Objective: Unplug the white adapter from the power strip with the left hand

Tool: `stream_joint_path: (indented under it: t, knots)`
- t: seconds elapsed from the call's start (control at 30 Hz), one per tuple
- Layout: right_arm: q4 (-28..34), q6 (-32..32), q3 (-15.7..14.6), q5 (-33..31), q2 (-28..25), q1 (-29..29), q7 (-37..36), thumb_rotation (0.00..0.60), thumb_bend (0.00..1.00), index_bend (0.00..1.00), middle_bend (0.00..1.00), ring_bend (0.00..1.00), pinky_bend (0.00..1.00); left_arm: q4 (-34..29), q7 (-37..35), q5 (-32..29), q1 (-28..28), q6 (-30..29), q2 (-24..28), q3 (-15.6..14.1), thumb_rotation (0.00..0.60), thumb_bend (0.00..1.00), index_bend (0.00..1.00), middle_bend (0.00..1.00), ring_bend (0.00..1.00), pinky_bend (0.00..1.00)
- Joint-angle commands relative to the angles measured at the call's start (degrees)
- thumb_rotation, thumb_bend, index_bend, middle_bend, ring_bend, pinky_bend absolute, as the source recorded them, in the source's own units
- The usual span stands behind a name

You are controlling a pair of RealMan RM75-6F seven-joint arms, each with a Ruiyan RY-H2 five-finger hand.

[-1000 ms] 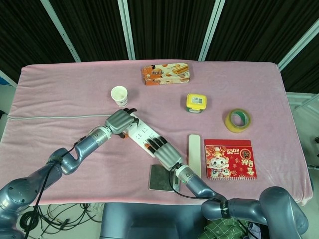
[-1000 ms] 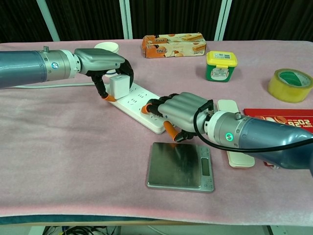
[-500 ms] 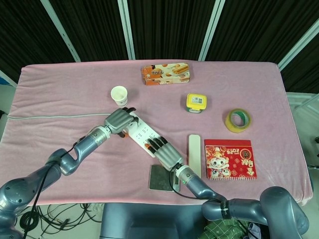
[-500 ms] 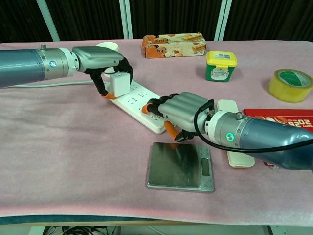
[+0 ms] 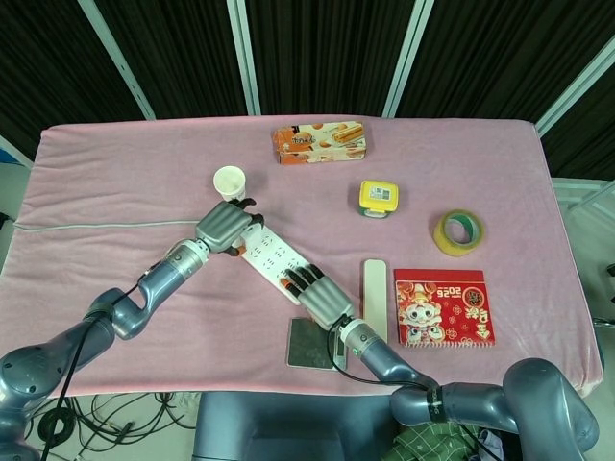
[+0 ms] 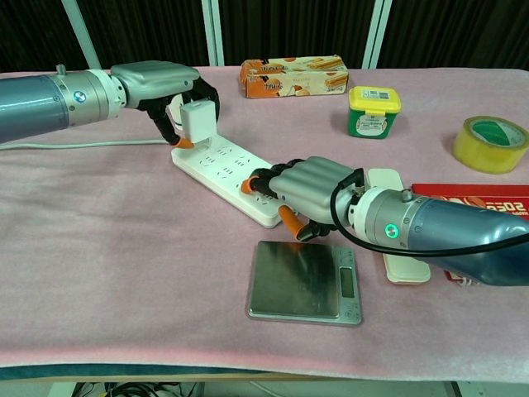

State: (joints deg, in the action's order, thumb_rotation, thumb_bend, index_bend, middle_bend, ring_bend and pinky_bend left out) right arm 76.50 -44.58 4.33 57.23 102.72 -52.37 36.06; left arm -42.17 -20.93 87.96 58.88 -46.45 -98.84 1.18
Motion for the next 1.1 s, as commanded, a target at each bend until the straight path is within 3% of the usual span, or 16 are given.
stream_joint_path:
  t: [0.03,0.3,0.47,0.8,1.1]
  knots:
    - [0.09,-0.08,-0.03,-0.12,0.0,-0.07,0.15,0.6,0.8,0.33,0.28,0.27,0.16,0.04,-0.53,0.41,-0.48,-1.03,-0.13,-0.18,0.6,0.63,0.58,0.54,0.15,0.31]
    - [0.28,-0.72,0.02,-0.38,0.06,-0.13,0.52,0.6,0.8,0.33,0.28,0.27,0.16,0.05,-2.81,0.65,-1.1,-4.48,-0.15,0.76,0.6,0.63,0.58,0.54,0.15,0.32]
    - [0.19,-2.38,0.69,0.03,0.39,0.03,0.39,0.6,0.8,0.33,0.27,0.27,0.16,-2.5,-3.36,0.89,-1.22,-7.12,2.58,1.76,0.6,0.63,0.57,0.53,0.15,0.31]
    - [1.93,-10.0,4.36,3.51,-0.61,1.27,-1.46,0.6,0.7,0.27,0.23,0.22,0.13,-15.61,-0.61,1.19,-5.87,-10.91,13.49,-0.1,0.6,0.63,0.56,0.53,0.15,0.31]
    - [8.24,-15.04,5.69,3.96,-9.11,4.57,-1.81,0.6,0.64,0.24,0.22,0.21,0.11,-27.04,0.41,1.49,-14.25,-18.36,21.43,-3.73,0.6,0.62,0.55,0.53,0.15,0.3]
